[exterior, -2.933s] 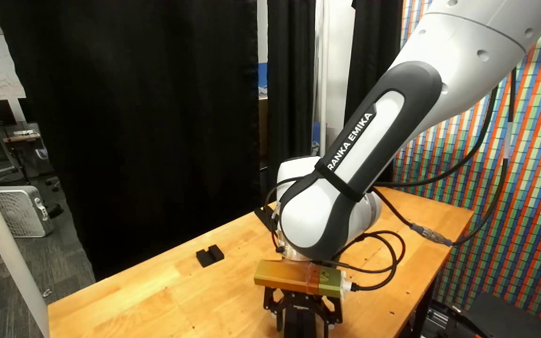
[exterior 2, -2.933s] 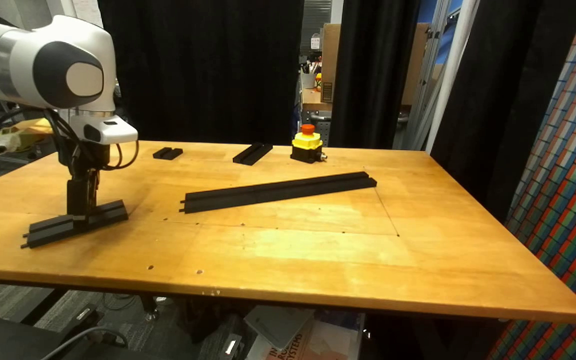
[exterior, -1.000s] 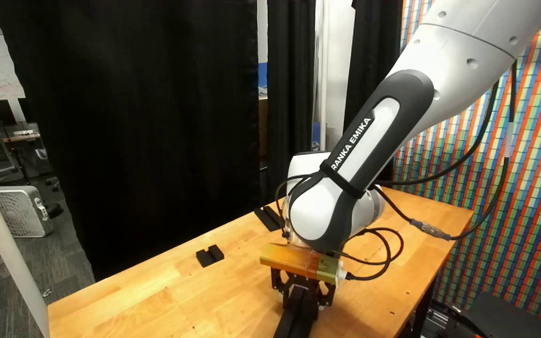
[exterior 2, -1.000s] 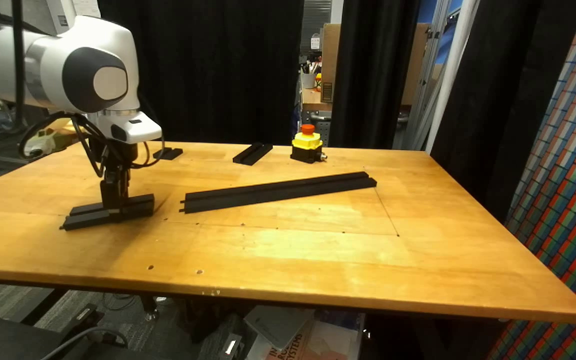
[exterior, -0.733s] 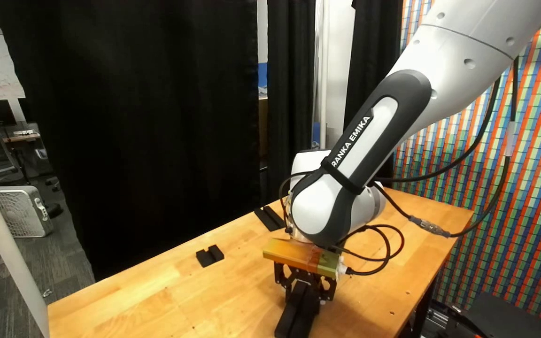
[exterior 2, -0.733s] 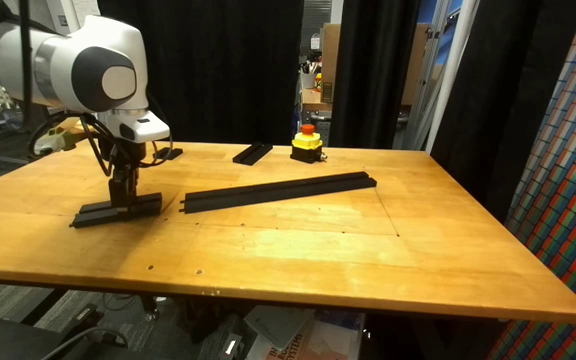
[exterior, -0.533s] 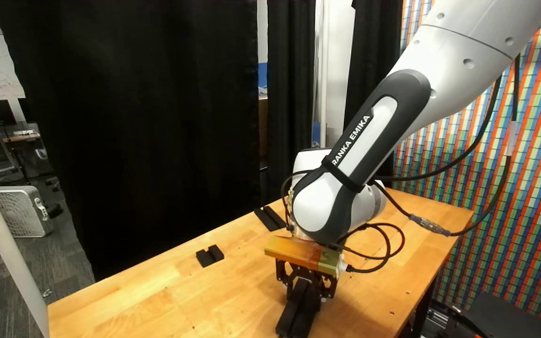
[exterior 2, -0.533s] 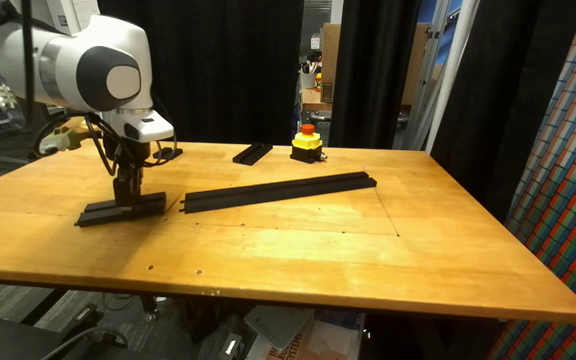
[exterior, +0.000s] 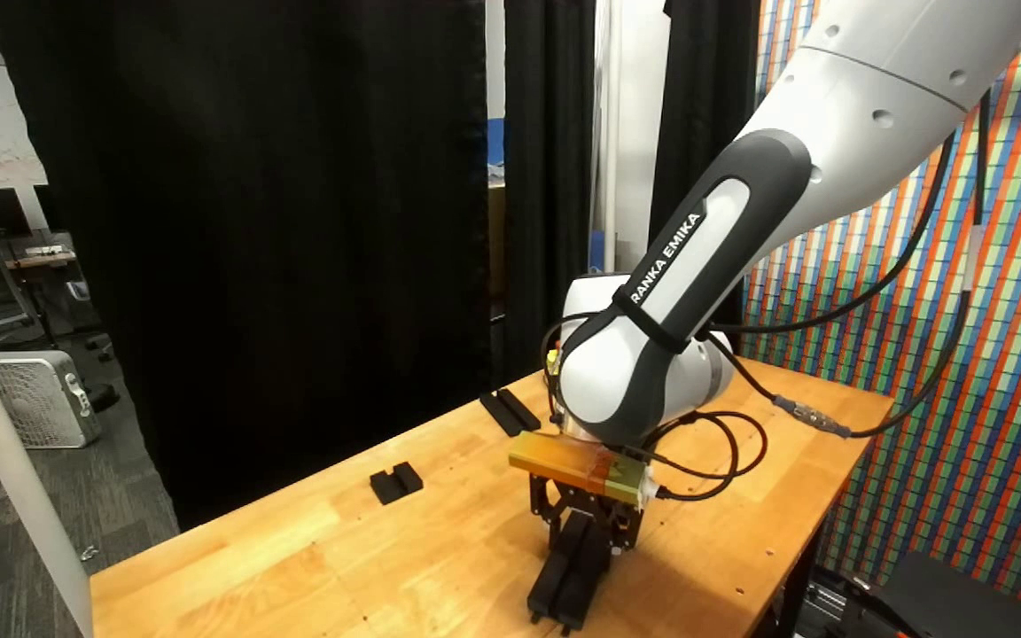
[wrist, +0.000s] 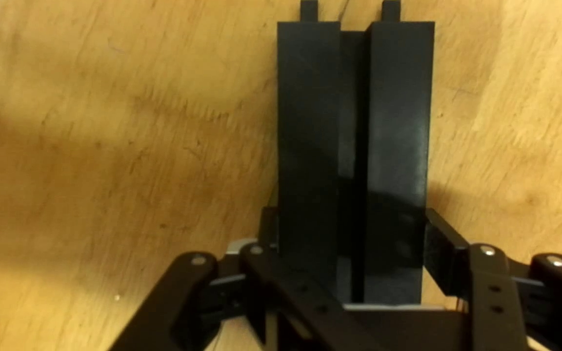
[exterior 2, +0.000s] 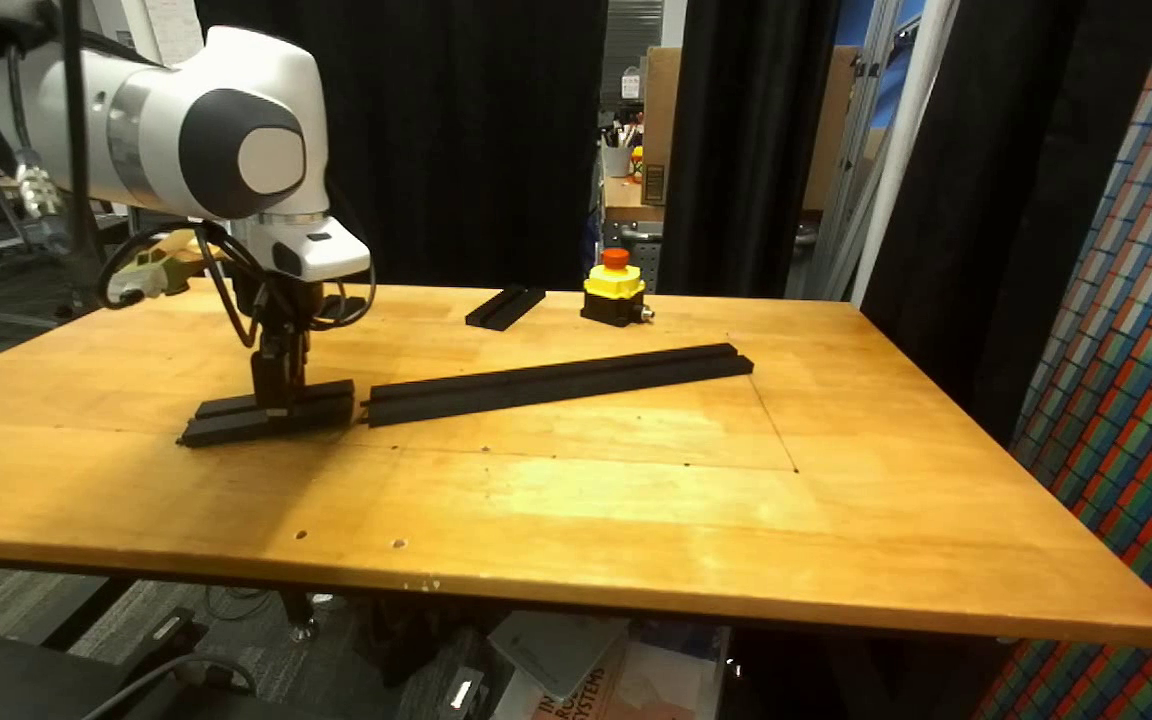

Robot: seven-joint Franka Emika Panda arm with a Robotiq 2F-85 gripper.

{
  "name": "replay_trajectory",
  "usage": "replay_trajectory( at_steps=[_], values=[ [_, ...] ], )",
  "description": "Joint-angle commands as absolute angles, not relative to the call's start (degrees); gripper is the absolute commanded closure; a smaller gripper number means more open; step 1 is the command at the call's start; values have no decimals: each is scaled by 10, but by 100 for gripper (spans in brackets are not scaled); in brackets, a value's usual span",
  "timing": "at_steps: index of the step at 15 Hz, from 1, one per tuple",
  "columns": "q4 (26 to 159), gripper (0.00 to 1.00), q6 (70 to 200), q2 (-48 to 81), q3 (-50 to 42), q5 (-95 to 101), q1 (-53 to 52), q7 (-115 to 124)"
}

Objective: Connect four black pieces together

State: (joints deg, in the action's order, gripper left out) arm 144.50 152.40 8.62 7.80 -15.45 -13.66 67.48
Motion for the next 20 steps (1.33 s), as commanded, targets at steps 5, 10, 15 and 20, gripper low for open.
replay_trajectory(
  at_steps=[5,10,15,20],
  values=[
    [1450,55,1518,70,71,-147,-115,661],
    [1449,55,1504,69,69,-149,-105,641],
    [1448,55,1496,71,69,-152,-100,626],
    [1442,55,1493,78,71,-157,-100,614]
  ],
)
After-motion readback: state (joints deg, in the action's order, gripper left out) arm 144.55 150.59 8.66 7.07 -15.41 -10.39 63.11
